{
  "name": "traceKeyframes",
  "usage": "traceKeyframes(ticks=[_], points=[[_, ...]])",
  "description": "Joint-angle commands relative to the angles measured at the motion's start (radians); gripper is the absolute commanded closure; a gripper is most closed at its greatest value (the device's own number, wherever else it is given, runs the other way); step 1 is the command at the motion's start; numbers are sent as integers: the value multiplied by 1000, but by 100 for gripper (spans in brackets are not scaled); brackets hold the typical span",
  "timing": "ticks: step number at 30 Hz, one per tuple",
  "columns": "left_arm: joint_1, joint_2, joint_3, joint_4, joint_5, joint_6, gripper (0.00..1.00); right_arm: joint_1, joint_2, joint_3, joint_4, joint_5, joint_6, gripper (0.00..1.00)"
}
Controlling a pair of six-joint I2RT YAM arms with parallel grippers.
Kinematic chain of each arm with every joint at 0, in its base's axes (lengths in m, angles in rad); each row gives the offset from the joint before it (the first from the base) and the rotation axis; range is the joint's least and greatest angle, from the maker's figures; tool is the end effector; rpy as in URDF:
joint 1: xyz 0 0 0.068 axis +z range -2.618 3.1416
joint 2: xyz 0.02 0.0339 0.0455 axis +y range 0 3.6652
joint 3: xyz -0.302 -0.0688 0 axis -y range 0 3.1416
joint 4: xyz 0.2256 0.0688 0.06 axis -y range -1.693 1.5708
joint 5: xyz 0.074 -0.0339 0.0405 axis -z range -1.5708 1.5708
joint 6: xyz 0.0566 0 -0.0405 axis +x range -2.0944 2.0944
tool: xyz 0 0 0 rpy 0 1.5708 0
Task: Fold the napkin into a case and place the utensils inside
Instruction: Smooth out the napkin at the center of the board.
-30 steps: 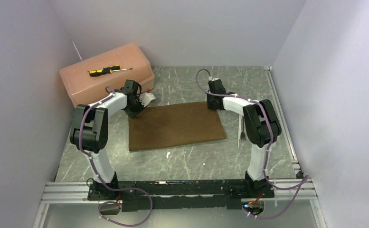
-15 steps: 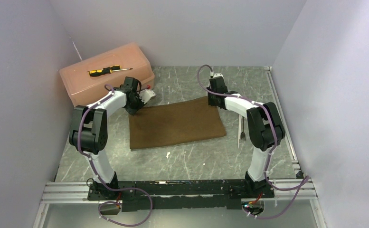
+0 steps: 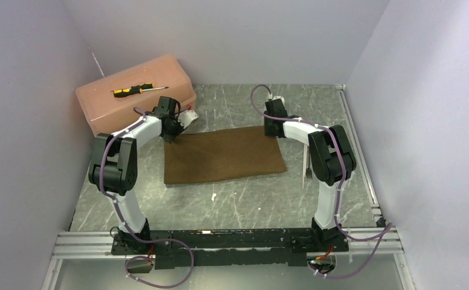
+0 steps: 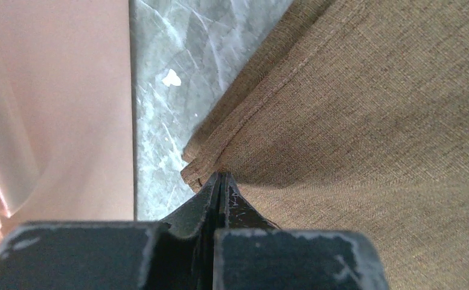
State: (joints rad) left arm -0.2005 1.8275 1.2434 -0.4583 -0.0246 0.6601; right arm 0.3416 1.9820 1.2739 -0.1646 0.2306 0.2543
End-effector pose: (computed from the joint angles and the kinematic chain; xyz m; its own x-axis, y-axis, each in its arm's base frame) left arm 0.3764 -0.0751 0.2185 -0.5539 0.7381 -0.3852 0.6666 0.6704 0.3259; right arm 0.4133 0.1332 0.1903 -0.7458 -0.0052 -0.6661 -0.0001 1.0000 -0.0078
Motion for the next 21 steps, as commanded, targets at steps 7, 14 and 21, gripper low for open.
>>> traceKeyframes(ticks=[7,14,21], points=[[-4,60,-25,65,-16,-43,76,-4,-70,14,76,-74,-20,64],[-4,-7,-8,-16,41,-88,49,-11,17,77,48,-114,-31,72],[-7,-71,102,-171,182,-91,38,-26,69,136,38,-109,-59,73]])
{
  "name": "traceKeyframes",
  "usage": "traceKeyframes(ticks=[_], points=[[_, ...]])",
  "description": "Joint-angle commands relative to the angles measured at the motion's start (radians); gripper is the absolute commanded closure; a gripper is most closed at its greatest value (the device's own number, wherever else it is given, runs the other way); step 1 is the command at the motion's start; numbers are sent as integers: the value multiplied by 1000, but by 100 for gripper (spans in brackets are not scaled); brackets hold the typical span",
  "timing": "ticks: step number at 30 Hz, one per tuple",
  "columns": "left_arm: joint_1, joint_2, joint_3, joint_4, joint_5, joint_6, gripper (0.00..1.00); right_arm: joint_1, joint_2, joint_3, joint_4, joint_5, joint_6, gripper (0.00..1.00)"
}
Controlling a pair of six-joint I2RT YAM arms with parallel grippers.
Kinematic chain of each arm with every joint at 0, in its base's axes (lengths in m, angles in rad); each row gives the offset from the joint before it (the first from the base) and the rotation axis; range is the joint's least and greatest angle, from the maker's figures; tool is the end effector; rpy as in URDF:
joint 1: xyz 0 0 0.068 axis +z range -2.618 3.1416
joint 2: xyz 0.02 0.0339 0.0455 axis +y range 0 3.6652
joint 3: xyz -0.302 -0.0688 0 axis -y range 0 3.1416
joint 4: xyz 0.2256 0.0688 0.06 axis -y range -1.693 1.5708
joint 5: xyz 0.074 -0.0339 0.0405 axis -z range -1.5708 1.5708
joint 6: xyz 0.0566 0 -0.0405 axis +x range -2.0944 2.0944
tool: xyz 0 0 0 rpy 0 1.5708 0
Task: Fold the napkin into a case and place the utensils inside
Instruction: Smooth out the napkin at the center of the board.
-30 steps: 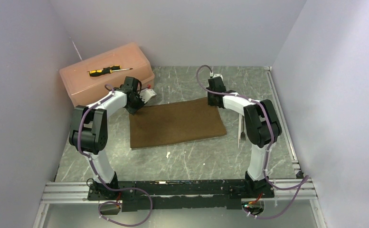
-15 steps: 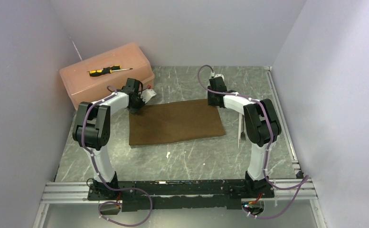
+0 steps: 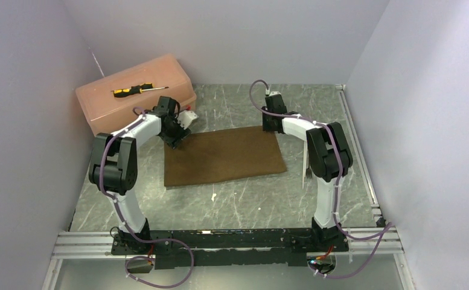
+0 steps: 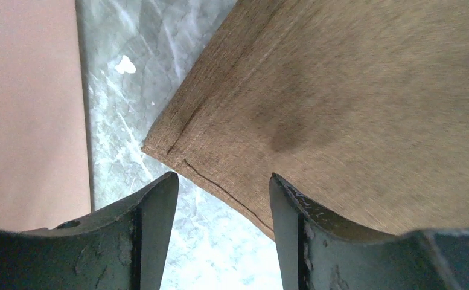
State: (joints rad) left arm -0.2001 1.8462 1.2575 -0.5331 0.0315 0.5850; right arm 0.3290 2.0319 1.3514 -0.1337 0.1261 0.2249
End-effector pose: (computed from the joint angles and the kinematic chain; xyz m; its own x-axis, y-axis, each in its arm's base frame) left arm 0.3718 -0.0772 0.2111 -0.6190 0.6887 -0.3775 0.6643 0.7155 0.2160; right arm 0.4346 0.1409 0.1940 -0.7241 -0.0134 -0.6896 -0.0793 0.9948 0.0639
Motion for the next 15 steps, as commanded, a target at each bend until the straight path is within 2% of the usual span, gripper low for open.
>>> traceKeyframes(ticks=[1,6,12,15], points=[[-12,-96,106,-134,166,-10,37,-17,27,71,6,-6,-32,74],[-40,-90,115,-278,331,54,39,-30,4,80,13,-29,-17,74],[-48,-50,2,-236,297,130,42,-42,-103,3,-46,-19,22,54],[-47,-38,-39,-187,244,142,42,-48,-196,-99,-88,-37,94,48]])
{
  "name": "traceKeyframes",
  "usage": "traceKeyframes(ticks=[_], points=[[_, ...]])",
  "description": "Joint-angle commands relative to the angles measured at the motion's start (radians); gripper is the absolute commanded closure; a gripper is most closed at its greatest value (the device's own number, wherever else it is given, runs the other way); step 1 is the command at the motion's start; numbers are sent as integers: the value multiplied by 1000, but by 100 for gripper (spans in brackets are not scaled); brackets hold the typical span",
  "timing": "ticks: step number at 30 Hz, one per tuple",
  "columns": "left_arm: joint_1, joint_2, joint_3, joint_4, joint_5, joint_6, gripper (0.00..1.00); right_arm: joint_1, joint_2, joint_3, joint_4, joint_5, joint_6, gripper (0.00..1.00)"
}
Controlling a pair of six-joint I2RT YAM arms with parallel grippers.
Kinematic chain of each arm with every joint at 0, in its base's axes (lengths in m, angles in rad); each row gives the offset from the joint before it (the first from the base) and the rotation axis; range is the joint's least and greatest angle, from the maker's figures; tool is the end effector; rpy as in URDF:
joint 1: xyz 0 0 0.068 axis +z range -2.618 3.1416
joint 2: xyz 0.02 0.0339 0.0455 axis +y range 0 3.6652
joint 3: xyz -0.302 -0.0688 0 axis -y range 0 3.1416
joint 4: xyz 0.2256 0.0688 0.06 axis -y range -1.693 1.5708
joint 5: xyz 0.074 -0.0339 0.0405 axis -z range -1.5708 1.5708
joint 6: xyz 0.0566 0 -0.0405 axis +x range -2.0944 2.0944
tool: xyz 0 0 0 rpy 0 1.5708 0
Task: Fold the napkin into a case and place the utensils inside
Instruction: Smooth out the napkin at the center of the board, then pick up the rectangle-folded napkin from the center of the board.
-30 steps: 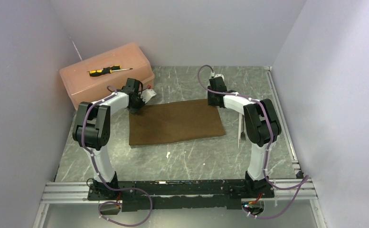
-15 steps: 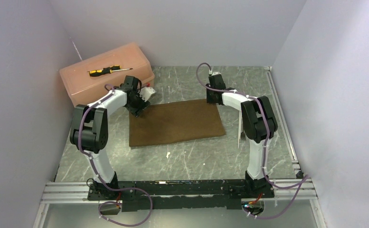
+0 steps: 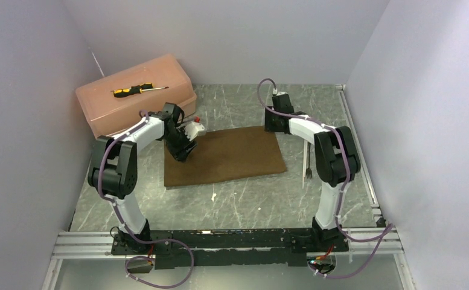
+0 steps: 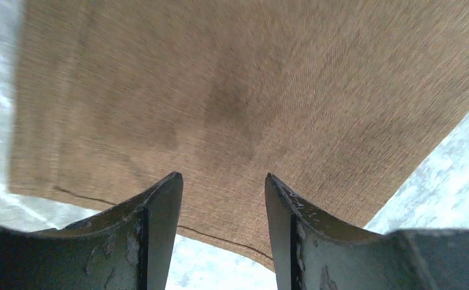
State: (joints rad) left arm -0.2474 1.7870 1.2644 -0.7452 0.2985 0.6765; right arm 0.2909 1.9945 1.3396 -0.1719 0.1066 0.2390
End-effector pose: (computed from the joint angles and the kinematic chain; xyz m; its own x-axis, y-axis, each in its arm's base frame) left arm 0.3338 -0.1015 0.2256 -0.5218 0.7490 -0.4084 0.8282 0.5595 -0.0321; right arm 0.4308 0.1227 0.2031 -0.7360 0.0254 -0.6765 -0.0432 0.9955 0.0843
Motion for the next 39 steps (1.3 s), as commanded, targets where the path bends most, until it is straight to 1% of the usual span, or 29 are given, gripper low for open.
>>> traceKeyframes(ticks=[1,5,7,9,12,16,19,24,26,27,30,32,33,34,35,36,39], points=[[0,23,-55,38,-39,52,43,-10,-204,-128,-61,-30,100,45],[-1,37,-69,75,-66,56,43,-9,-379,-250,-195,-47,166,44],[-2,52,-66,77,-69,45,44,-10,-470,-329,-264,-85,214,45],[-1,56,-67,80,-66,44,44,-10,-548,-419,-282,-149,271,45],[-3,51,-78,92,-69,50,44,-16,-618,-518,-284,-208,342,45],[-4,50,-78,85,-82,58,44,-48,-630,-609,-219,-304,410,45],[-7,49,-77,88,-92,63,44,-72,-603,-636,-186,-327,433,44],[-12,45,-77,86,-85,62,44,-114,-595,-678,-148,-245,444,46],[-15,46,-77,86,-84,57,44,-136,-597,-702,-84,-256,460,47],[-16,48,-78,84,-81,55,44,-144,-601,-722,-49,-260,477,49],[-19,51,-77,74,-69,42,44,-153,-582,-754,43,-298,511,59],[-17,49,-67,52,-57,32,42,-153,-565,-769,94,-318,529,72],[-16,49,-56,37,-47,24,41,-153,-560,-771,113,-325,532,81],[-13,48,-42,15,-38,19,40,-152,-559,-769,121,-330,529,93],[-8,46,-25,-13,-29,13,40,-154,-563,-759,113,-328,521,100],[3,43,-1,-39,-14,9,39,-155,-571,-744,73,-316,508,100],[56,34,77,-130,49,15,37,-171,-639,-683,-47,-214,428,100]])
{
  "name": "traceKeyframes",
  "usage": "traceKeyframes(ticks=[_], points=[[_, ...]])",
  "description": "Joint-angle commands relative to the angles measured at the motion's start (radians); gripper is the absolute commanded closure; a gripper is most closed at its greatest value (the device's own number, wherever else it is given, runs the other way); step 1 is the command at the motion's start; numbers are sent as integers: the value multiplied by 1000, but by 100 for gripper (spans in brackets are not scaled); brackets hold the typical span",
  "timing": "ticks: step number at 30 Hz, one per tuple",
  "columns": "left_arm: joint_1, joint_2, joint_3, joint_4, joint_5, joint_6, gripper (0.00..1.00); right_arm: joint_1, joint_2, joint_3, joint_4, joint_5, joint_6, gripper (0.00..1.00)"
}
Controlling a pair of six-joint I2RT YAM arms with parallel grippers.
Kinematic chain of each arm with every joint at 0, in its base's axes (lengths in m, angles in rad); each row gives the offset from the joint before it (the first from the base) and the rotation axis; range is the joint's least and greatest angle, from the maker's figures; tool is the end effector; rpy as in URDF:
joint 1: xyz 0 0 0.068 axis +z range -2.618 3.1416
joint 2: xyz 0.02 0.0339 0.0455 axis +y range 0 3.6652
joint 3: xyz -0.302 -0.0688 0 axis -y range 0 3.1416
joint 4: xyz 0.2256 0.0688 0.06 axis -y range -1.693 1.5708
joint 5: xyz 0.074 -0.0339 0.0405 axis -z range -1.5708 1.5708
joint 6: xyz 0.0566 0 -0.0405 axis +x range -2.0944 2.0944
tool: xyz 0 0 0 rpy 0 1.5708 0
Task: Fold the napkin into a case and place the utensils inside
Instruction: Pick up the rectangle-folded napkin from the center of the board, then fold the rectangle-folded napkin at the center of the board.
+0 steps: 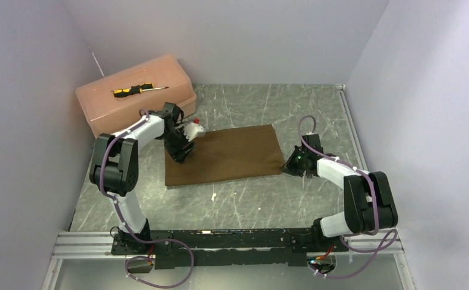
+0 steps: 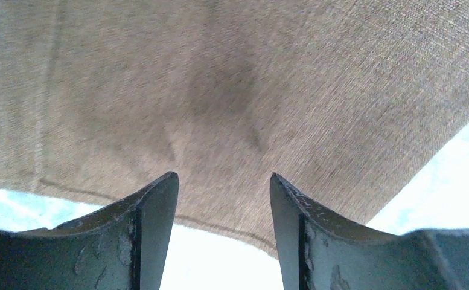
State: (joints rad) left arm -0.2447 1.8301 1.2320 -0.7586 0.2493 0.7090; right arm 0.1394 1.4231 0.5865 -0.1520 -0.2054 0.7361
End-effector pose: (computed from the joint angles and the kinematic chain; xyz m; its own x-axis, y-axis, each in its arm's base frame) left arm 0.3314 -0.0971 0.2021 -0.5336 0.7836 -0.3182 0.8341 0.5499 -0.0447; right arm 0.2385 0.0451 0.1768 -0.7789 0.5544 -0.2931 0.3722 0.7848 0.4954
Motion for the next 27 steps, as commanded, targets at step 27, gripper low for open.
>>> traceKeyframes(ticks=[27], points=[[366,-206,47,-186,292,-48,41,674,420,876,-282,-96,-491,100]])
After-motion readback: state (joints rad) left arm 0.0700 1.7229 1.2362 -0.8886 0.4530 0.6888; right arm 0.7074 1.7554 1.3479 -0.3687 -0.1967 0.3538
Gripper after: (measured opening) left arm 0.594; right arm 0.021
